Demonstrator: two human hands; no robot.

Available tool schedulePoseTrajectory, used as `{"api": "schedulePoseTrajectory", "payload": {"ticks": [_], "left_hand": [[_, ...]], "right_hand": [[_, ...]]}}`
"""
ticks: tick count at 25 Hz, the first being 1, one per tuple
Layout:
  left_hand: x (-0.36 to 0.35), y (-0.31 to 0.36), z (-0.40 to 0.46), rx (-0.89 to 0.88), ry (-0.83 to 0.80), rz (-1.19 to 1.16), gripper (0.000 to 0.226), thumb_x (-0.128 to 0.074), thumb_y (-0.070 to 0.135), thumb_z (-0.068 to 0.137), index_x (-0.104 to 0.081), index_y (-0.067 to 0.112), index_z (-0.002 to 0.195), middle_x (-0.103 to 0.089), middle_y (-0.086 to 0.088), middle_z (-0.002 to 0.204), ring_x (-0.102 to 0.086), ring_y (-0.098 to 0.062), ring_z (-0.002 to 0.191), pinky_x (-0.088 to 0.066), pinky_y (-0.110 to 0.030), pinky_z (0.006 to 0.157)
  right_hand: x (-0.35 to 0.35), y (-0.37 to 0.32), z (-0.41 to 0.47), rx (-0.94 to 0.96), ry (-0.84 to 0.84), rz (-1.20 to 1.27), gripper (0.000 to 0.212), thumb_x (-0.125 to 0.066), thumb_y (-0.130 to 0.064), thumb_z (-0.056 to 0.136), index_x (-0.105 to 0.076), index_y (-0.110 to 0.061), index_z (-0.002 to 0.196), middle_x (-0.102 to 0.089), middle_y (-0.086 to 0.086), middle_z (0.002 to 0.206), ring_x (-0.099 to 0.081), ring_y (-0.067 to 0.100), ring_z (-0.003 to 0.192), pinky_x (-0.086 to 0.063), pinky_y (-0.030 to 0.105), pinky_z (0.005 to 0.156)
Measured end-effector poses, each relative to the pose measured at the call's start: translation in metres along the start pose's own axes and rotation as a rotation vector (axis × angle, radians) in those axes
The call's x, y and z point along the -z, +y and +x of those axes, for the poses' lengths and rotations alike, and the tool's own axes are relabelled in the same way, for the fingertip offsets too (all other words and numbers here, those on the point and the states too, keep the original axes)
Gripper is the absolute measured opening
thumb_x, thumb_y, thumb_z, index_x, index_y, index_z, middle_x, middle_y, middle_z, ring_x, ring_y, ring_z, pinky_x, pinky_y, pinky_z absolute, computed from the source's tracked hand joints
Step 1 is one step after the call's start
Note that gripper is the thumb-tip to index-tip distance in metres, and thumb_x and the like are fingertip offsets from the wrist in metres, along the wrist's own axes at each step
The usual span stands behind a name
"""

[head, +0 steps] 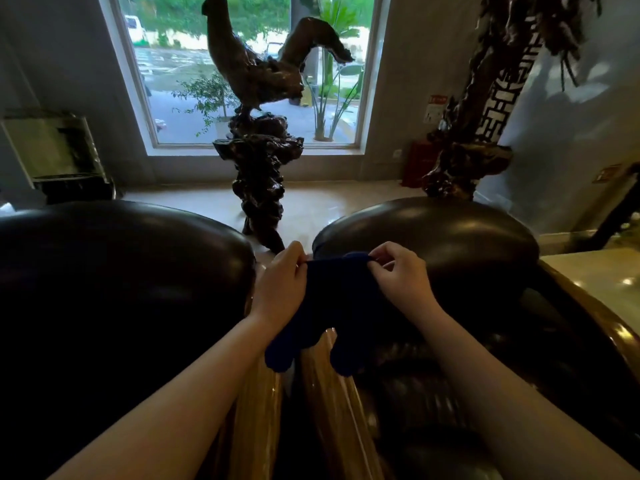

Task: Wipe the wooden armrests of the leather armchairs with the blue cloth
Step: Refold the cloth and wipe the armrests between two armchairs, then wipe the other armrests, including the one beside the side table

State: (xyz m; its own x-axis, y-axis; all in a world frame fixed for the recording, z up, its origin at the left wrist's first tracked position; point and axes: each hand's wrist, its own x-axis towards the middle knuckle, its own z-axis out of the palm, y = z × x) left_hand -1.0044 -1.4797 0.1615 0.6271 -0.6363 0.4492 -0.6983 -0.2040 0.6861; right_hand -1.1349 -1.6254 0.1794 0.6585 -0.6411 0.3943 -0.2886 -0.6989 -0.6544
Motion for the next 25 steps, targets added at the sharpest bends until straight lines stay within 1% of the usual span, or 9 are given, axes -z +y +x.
{"api": "schedulePoseTrajectory", "payload": {"ticks": [3,5,6,8,11,15,18,21,25], "left_hand": [[-0.039,0.021,-0.053,0.055,0.072,-0.007,0.014,-0.046,0.005,0.087,-0.041,0.010,0.075,-0.050,-0.008,0.068,-0.049,-0.026,0.063,-0.044,-0.045,0.060],[-0.066,0.035,-0.091,0.122,0.093,-0.013,0.014,-0.046,0.008,0.088,-0.043,0.015,0.076,-0.051,-0.006,0.067,-0.051,-0.023,0.061,-0.045,-0.043,0.056],[-0.077,0.041,-0.109,0.155,0.088,-0.011,0.016,-0.047,0.010,0.089,-0.043,0.018,0.076,-0.051,-0.003,0.067,-0.052,-0.020,0.059,-0.046,-0.039,0.054],[-0.097,0.056,-0.147,0.200,0.091,-0.014,0.019,-0.048,0.010,0.089,-0.044,0.022,0.075,-0.051,0.003,0.066,-0.052,-0.011,0.057,-0.047,-0.023,0.050],[-0.121,0.073,-0.194,0.253,0.073,-0.082,0.021,-0.049,0.006,0.088,-0.044,0.021,0.075,-0.050,0.005,0.067,-0.051,-0.003,0.059,-0.044,-0.010,0.054],[-0.150,0.073,-0.247,0.355,0.014,-0.125,0.017,-0.049,0.007,0.089,-0.046,0.017,0.076,-0.053,0.001,0.070,-0.052,-0.007,0.058,-0.045,-0.021,0.054],[-0.172,0.057,-0.283,0.417,-0.017,-0.135,0.017,-0.049,0.009,0.089,-0.045,0.020,0.077,-0.055,-0.001,0.072,-0.055,-0.011,0.061,-0.050,-0.025,0.057],[-0.194,0.035,-0.307,0.482,-0.035,-0.138,0.018,-0.049,0.010,0.089,-0.045,0.022,0.077,-0.056,-0.001,0.073,-0.056,-0.009,0.062,-0.049,-0.024,0.058],[-0.231,-0.008,-0.325,0.544,0.023,-0.124,0.017,-0.049,0.009,0.089,-0.044,0.020,0.077,-0.054,0.001,0.072,-0.054,-0.002,0.063,-0.044,-0.012,0.057]], "right_hand": [[0.020,0.034,-0.045,0.005,-0.036,0.083,0.009,-0.061,-0.013,0.083,-0.059,-0.022,0.081,-0.056,-0.014,0.071,-0.054,-0.001,0.063,-0.041,0.000,0.056],[0.034,0.056,-0.078,-0.004,-0.072,0.148,0.012,-0.061,-0.013,0.083,-0.058,-0.024,0.081,-0.056,-0.015,0.069,-0.055,-0.001,0.062,-0.042,0.002,0.055],[0.041,0.068,-0.095,-0.011,-0.091,0.169,0.012,-0.061,-0.013,0.083,-0.057,-0.025,0.081,-0.057,-0.015,0.069,-0.056,-0.001,0.062,-0.043,0.003,0.054],[0.053,0.088,-0.129,-0.013,-0.141,0.186,0.012,-0.061,-0.014,0.085,-0.057,-0.026,0.084,-0.058,-0.013,0.074,-0.059,0.000,0.067,-0.045,0.007,0.055],[0.061,0.113,-0.176,-0.070,-0.159,0.209,0.013,-0.060,-0.014,0.086,-0.057,-0.027,0.087,-0.061,-0.012,0.080,-0.060,0.000,0.075,-0.049,0.011,0.062],[0.055,0.139,-0.231,-0.180,-0.181,0.221,0.014,-0.060,-0.014,0.085,-0.058,-0.027,0.085,-0.063,-0.010,0.081,-0.062,0.001,0.076,-0.052,0.018,0.066],[0.037,0.157,-0.268,-0.233,-0.178,0.213,0.023,-0.061,-0.010,0.084,-0.056,-0.032,0.079,-0.062,-0.010,0.077,-0.060,-0.005,0.076,-0.048,0.008,0.062],[0.011,0.180,-0.291,-0.326,-0.208,0.252,0.026,-0.061,-0.010,0.084,-0.055,-0.034,0.077,-0.063,-0.009,0.076,-0.058,-0.011,0.077,-0.046,0.004,0.060],[-0.041,0.222,-0.310,-0.422,-0.275,0.312,0.018,-0.060,-0.013,0.085,-0.058,-0.030,0.080,-0.063,-0.009,0.080,-0.058,-0.009,0.077,-0.047,0.009,0.057]]}}
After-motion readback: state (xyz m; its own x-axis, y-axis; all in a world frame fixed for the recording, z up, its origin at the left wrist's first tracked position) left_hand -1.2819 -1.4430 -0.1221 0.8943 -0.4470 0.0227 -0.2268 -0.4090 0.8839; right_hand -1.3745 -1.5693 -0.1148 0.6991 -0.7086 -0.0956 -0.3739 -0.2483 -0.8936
